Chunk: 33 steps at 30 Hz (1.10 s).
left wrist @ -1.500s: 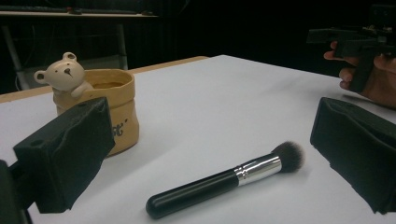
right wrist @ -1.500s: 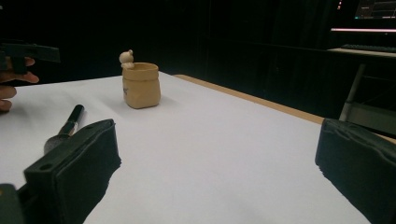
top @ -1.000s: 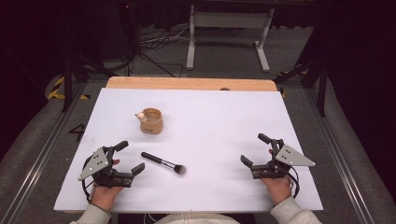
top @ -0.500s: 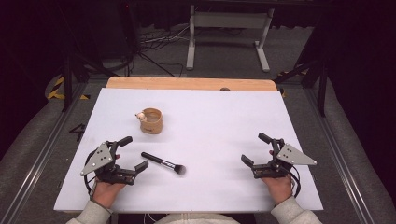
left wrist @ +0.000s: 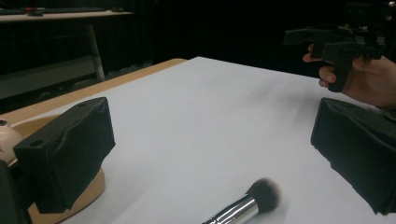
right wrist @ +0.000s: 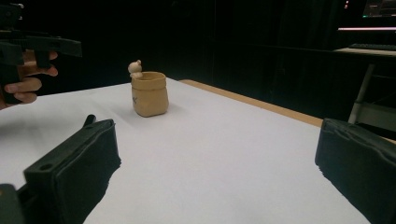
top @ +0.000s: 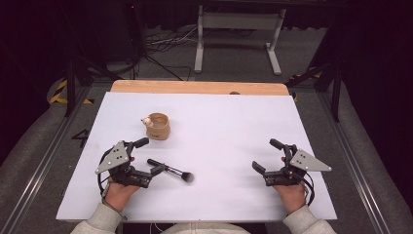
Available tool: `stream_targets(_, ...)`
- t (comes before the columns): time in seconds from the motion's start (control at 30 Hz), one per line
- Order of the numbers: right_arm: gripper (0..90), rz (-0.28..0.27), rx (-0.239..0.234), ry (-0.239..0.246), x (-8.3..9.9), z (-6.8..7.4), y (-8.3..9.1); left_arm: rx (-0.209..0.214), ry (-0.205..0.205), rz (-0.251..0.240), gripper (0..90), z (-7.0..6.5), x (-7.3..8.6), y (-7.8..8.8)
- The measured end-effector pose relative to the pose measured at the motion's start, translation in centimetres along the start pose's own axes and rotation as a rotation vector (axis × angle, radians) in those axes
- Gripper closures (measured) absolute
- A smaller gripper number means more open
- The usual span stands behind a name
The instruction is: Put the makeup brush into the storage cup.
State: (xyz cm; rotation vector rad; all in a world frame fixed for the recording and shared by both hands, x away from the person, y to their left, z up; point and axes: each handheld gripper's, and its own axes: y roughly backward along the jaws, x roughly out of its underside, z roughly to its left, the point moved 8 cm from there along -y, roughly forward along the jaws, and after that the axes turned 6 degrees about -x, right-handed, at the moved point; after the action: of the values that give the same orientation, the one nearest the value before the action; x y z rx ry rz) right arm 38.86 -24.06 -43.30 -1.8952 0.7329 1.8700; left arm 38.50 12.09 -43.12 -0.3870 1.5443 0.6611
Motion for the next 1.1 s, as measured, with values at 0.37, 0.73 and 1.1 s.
stream_targets(0.37,0.0,-0.003,-0.016,-0.011,-0.1,0.2,0.0,0.023,-0.022,0.030,0.0,-0.4,-0.5,-1.1)
stream_targets(0.73,0.0,-0.008,-0.029,-0.028,-0.1,0.1,0.0,0.029,-0.119,0.217,0.3,0.0,-1.1,-1.5)
stream_targets(1.1,0.0,-0.007,-0.034,-0.042,0.0,0.1,0.0,0.046,-0.157,0.353,0.8,0.0,-1.5,-2.0)
